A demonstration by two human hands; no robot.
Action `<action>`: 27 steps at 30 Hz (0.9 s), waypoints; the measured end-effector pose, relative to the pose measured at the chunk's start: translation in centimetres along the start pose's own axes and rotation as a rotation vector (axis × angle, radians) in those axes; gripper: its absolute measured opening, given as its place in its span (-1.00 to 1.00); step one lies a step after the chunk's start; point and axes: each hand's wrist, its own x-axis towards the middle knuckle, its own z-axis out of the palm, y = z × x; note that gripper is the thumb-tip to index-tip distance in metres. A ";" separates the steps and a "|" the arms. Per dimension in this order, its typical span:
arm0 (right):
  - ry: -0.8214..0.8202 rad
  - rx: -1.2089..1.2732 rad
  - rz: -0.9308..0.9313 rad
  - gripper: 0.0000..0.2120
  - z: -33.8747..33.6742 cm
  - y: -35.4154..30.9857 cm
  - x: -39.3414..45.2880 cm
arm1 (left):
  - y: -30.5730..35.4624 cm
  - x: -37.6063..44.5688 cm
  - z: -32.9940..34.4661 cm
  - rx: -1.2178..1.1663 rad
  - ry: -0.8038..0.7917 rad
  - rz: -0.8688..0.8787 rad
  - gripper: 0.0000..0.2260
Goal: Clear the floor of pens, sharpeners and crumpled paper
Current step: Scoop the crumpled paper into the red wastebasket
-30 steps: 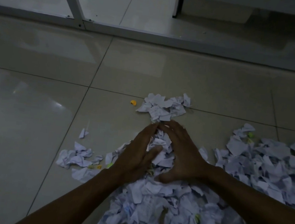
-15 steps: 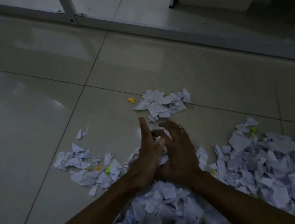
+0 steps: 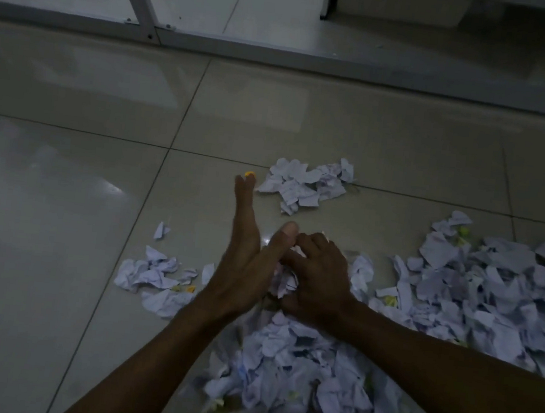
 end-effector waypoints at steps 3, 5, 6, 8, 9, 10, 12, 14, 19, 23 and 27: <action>-0.037 -0.010 0.005 -0.52 0.1 -0.4 0.2 | 1.0 -1.0 -3.0 0.041 0.118 -0.001 -0.28; -0.037 0.033 0.022 -0.54 0.0 -0.6 0.3 | 0.7 -1.8 -5.2 0.121 0.212 -0.002 -0.31; -0.024 0.049 0.028 -0.56 -0.2 -0.6 0.4 | 0.3 -2.3 -6.3 0.171 0.261 -0.008 -0.32; 0.026 0.102 0.053 -0.68 -0.4 -0.7 0.4 | -0.8 -3.5 -8.6 0.261 0.351 -0.017 -0.33; 0.071 0.146 0.076 -0.76 -0.6 -0.7 0.4 | -1.3 -4.0 -9.6 0.289 0.391 -0.021 -0.32; 0.124 0.188 0.106 -0.79 -0.7 -0.9 0.4 | -1.8 -4.8 -10.6 0.309 0.417 -0.031 -0.29; 0.219 0.249 0.201 -0.78 -1.1 -0.8 0.5 | -3.0 -5.9 -12.0 0.354 0.397 -0.081 -0.22; 0.284 0.311 0.300 -0.74 -1.7 -1.1 0.9 | -4.2 -7.0 -12.9 0.432 0.271 -0.150 -0.10; 0.402 0.476 0.495 -0.68 -3.0 -1.6 1.5 | -7.4 -7.9 -12.6 0.678 -0.072 -0.141 0.19; 0.543 0.553 0.604 -0.66 -1.7 -1.0 0.5 | -8.6 -8.8 -10.3 0.727 -0.087 -0.018 0.16; 0.638 0.475 0.619 -0.71 -0.3 -1.3 0.4 | -7.7 -9.4 -8.2 0.623 -0.141 0.035 0.24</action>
